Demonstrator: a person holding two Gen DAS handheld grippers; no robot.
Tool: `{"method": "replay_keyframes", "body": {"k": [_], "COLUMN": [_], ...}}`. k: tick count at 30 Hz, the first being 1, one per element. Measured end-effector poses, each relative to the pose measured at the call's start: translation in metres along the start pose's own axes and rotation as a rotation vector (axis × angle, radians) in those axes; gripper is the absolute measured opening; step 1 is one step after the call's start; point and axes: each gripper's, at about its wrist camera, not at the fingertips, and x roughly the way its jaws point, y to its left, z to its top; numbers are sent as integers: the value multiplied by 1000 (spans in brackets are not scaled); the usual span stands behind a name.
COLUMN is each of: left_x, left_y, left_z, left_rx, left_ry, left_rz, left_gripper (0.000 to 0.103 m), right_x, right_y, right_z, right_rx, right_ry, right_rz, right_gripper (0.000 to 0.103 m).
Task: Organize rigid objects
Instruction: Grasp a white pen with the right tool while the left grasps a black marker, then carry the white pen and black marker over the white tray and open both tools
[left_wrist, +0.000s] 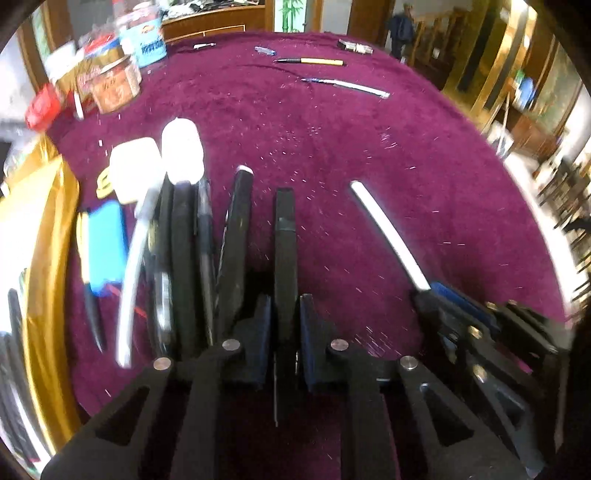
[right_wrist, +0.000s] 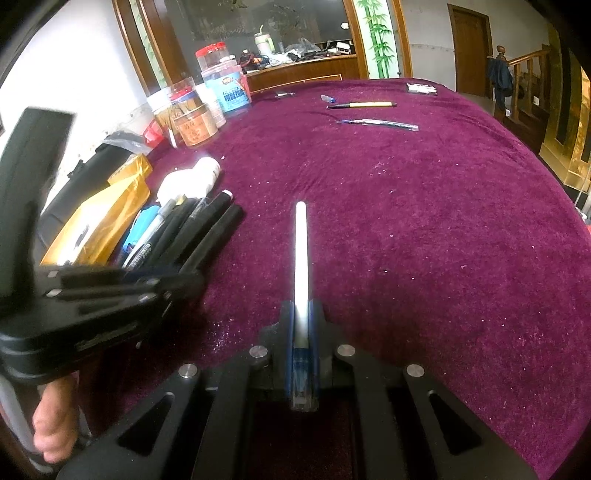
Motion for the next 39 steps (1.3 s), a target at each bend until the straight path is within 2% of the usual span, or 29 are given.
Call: {"method": "replay_keyframes", "body": {"k": [4, 6, 8, 11, 14, 16, 18, 21, 27, 30, 34, 39], "left_x": [-29, -49, -64, -86, -103, -112, -126, -136, -147, -147, -139, -119], "left_y": [18, 25, 28, 40, 60, 74, 90, 121, 177, 195, 205, 211], "left_z": [-16, -30, -43, -60, -72, -76, -83, -89, -105, -111, -118, -117], "left_rx": [-92, -126, -137, -166, -226, -259, -282, -345, -481, -520, -545, -573], "left_ry": [-34, -41, -63, -102, -137, -161, -205, -268, -299, -302, -279, -203], "left_rz": [-131, -220, -243, -226, -217, -195, -154, -45, 1, 9, 7, 77], "left_gripper": [12, 12, 12, 12, 12, 12, 12, 12, 12, 12, 12, 12], "right_x": [-3, -4, -4, -8, -19, -22, -24, -36, -42, -28, -1, 32], "right_y": [4, 4, 6, 8, 10, 11, 14, 51, 136, 176, 210, 245], "right_z": [-1, -1, -1, -3, -6, -6, -5, -2, 6, 9, 15, 26], "right_rx": [-19, -25, -34, -45, -65, -46, 20, -40, -176, -240, -276, -335], "right_ry": [-17, -25, -28, -47, -108, -117, -96, -121, -86, -50, 18, 70], "right_rz": [-11, -13, -10, -9, 23, 72, 175, 239, 382, 417, 426, 398], "right_gripper": [7, 7, 7, 7, 7, 7, 7, 7, 7, 7, 7, 7]}}
